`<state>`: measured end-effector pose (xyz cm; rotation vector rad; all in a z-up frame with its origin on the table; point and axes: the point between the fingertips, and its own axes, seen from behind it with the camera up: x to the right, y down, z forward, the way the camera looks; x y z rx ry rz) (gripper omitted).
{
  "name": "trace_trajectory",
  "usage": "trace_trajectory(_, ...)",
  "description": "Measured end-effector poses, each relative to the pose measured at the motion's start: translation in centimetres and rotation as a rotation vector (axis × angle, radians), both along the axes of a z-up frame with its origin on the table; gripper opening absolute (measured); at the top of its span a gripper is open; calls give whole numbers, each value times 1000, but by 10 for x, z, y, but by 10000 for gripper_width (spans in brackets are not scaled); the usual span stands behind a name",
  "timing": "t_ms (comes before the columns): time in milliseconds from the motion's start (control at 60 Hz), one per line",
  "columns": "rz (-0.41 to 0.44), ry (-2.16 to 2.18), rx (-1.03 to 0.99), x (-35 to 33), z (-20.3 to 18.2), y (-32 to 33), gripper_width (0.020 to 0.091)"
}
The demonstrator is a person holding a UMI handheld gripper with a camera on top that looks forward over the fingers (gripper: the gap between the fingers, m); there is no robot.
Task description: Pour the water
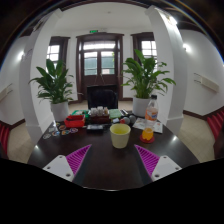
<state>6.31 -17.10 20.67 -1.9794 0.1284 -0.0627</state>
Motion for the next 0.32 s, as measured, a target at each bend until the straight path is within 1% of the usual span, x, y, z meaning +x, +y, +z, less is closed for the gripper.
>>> trace_trajectory(183, 35, -18, 26, -18, 12, -6, 840)
trace_trajectory(233, 46, -14, 31, -22, 13, -6, 831)
trace_trajectory(317, 48, -23, 21, -25, 8, -6, 836)
